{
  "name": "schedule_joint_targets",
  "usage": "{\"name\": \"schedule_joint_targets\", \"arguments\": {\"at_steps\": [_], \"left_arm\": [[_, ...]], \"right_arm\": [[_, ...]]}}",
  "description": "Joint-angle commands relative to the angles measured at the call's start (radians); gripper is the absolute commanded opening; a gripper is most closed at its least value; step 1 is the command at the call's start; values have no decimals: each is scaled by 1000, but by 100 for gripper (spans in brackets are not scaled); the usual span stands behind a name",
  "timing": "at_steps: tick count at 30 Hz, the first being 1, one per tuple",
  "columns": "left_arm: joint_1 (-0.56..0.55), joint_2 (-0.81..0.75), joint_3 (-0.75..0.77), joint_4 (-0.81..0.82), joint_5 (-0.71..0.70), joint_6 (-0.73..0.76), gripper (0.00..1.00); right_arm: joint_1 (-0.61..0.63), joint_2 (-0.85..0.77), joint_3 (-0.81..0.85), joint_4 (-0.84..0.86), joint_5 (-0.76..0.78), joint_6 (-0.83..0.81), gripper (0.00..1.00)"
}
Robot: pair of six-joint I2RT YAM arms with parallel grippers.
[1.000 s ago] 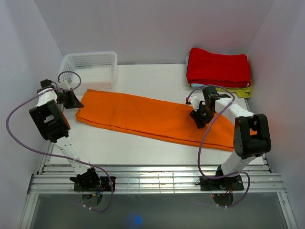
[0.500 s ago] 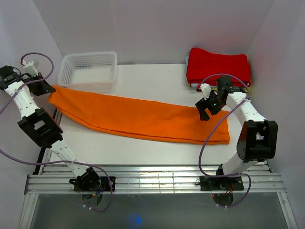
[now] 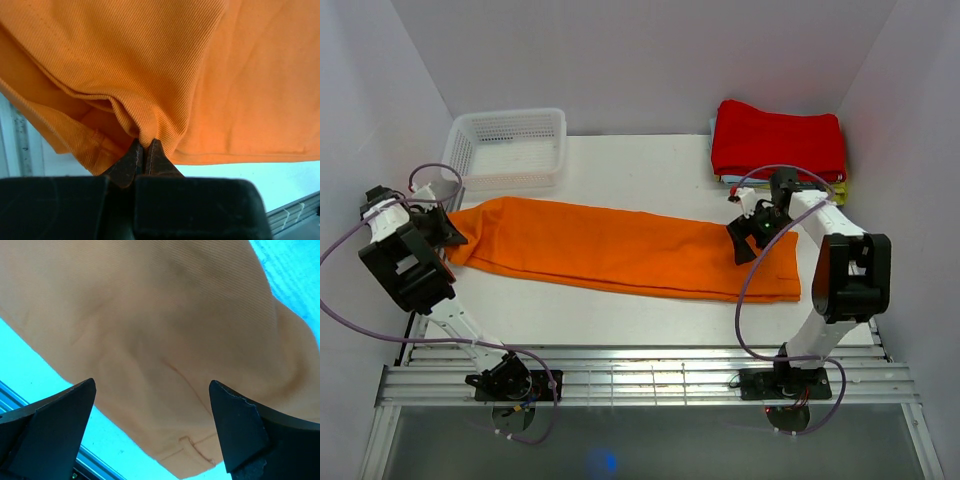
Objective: Fold and stack the trousers
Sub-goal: Fold the trousers
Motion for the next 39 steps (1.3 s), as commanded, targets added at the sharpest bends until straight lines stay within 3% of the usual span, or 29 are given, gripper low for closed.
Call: {"name": "schedule_joint_targets", "arguments": {"at_steps": [1, 6, 12, 14, 16, 25, 27, 30, 35, 39], "left_arm": [[3, -79, 40, 65, -41, 0, 0], [3, -61, 86, 53, -44, 2, 0], [0, -41, 83, 59, -43, -6, 0], [-5, -30, 73, 65, -47, -5, 14], [-5, -24, 49, 88, -50, -9, 39], [-49, -98, -55, 110, -13, 11, 69], [-49, -98, -101, 102, -20, -3, 81], [-49, -92, -160, 119, -41, -18, 86], [-48, -92, -217, 173, -197, -95, 87], [-42, -179, -258, 217, -220, -87, 89]], "right_arm": [[2, 89, -26, 62, 10, 38, 100], [-50, 158, -120, 166, 223, -30, 95], [-259, 176, -120, 174, 324, -181, 93], [-295, 175, -109, 172, 346, -236, 93], [-306, 167, -105, 162, 334, -276, 93], [-297, 173, 17, 39, 223, -258, 95], [-288, 167, 24, 25, 212, -247, 95], [-277, 158, 24, 18, 195, -238, 95], [-266, 144, 23, 4, 188, -233, 96], [-263, 138, 18, 5, 186, -233, 96]]}}
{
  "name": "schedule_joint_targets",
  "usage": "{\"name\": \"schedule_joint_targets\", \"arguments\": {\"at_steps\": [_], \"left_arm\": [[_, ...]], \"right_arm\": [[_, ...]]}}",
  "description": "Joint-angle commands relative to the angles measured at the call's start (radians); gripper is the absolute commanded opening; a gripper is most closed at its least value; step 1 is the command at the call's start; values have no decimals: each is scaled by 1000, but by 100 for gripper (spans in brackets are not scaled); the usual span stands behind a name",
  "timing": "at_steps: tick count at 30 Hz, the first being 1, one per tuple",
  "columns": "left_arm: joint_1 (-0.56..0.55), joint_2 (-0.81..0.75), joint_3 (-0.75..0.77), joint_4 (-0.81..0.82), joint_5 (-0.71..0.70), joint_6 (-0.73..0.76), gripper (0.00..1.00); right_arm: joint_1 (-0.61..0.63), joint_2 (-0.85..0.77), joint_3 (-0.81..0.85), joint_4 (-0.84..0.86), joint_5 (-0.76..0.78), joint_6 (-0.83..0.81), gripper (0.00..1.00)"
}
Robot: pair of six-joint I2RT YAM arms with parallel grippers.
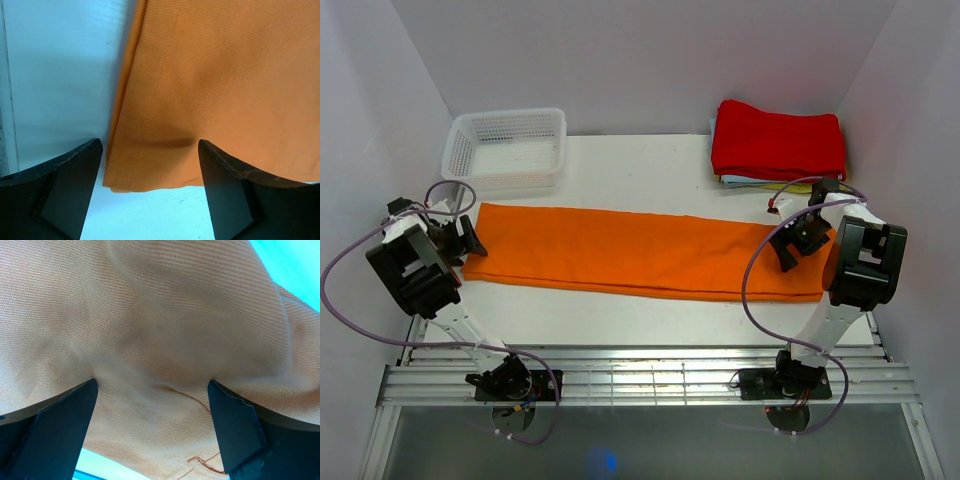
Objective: Fold and stack the trousers
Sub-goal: Fold the trousers
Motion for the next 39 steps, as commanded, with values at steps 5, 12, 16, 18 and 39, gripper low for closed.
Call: {"name": "schedule_joint_targets", "arguments": {"at_steps": [5, 12, 16, 18, 39], "left_arm": [[8, -113, -39, 23, -79, 12, 98], [-121, -34, -170, 145, -218, -54, 98], [-165, 41, -194, 180, -220, -158, 98], [-171, 91, -188, 184, -175, -184, 87], [-182, -264, 96, -26, -50, -77, 0]], "right_arm": [[10, -17, 17, -49, -42, 3, 96], [15, -8, 49, -60, -47, 11, 96], [18, -7, 55, -60, -51, 17, 96], [21, -5, 53, -60, -53, 17, 95], [101, -77, -9, -83, -215, 67, 88]]}}
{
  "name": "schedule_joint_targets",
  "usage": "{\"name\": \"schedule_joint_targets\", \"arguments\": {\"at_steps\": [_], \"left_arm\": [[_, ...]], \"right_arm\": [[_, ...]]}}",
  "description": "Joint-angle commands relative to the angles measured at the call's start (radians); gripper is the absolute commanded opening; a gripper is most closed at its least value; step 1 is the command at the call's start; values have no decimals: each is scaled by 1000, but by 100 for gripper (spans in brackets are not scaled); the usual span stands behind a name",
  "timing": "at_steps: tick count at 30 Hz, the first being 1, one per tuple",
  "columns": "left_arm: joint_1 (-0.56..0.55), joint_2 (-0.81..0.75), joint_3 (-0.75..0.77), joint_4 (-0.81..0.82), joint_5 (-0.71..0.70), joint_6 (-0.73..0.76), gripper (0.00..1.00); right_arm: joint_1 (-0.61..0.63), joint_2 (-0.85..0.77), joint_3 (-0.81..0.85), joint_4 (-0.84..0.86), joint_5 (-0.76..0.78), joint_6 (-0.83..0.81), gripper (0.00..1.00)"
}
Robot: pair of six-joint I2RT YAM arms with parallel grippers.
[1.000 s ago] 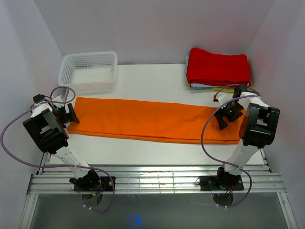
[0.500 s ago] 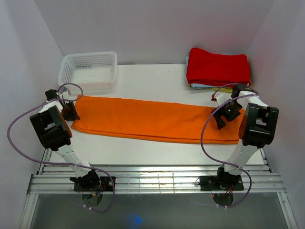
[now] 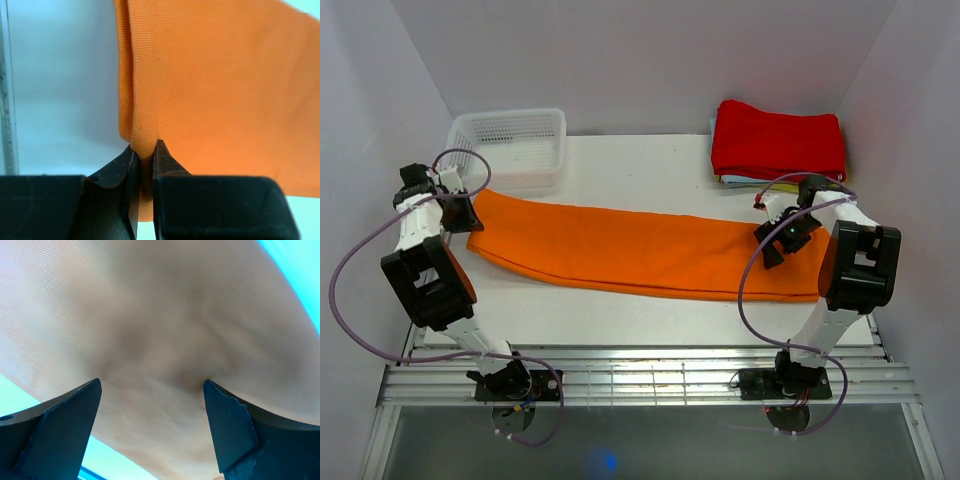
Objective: Fold and stack the trousers
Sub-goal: Fold the trousers
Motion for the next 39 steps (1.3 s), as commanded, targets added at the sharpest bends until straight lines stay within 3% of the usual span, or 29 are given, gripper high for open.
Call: {"name": "schedule_joint_targets", "arguments": {"at_steps": [1, 7, 13, 24, 29, 39], "left_arm": [[-59, -150, 51, -80, 52, 69, 0], [-254, -239, -30, -82, 45, 15, 0], [-476, -246, -39, -75, 89, -170, 0], [-791, -182, -85, 213, 195, -459, 0], [-923, -144, -79, 335, 169, -614, 0], [-1135, -13, -76, 497, 118, -782, 0]], "right_arm": [[57, -45, -16, -35, -111, 49, 88], [65, -54, 51, -87, -217, 94, 88], [18, -118, 122, -136, -207, 111, 90], [-71, -105, -32, -60, -139, 112, 86], [-71, -52, -78, -12, -140, 137, 81], [-71, -25, -136, 42, -145, 154, 77]]}}
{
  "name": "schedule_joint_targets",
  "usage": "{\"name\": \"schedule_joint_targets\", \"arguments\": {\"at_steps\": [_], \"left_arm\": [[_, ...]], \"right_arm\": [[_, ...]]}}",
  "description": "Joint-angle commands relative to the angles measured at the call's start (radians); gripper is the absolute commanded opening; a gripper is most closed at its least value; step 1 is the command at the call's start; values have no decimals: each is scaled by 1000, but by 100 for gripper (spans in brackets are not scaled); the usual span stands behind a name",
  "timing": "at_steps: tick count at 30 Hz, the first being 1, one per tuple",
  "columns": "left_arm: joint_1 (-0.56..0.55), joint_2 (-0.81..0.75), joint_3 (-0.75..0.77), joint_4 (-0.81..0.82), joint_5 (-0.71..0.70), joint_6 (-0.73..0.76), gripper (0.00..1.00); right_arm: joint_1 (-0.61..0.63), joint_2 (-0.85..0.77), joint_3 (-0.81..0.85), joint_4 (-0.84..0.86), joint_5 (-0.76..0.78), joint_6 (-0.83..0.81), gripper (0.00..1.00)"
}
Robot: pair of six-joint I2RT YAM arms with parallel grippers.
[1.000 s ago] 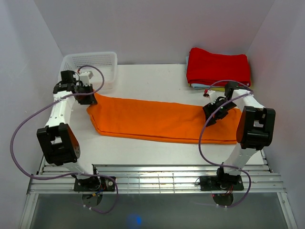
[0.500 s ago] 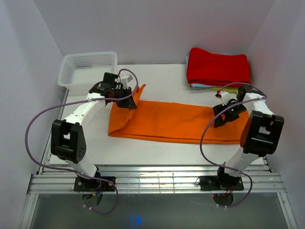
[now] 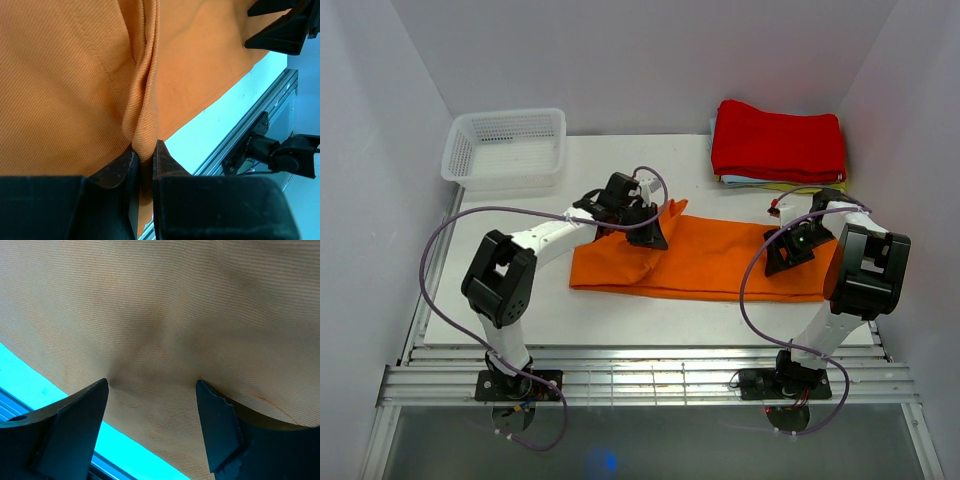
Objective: Fold and stack the trousers
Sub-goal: Fold the trousers
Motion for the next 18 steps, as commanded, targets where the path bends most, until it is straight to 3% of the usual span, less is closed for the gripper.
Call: {"name": "schedule_joint_targets", "arguments": {"at_steps": [1, 18], "left_arm": [[-59, 18, 17, 111, -7, -106, 0], [-131, 256, 148, 148, -33, -234, 0]], "right_arm": [[1, 14, -31, 36, -13, 4, 77], [1, 11, -21, 16, -39, -2, 76]]}}
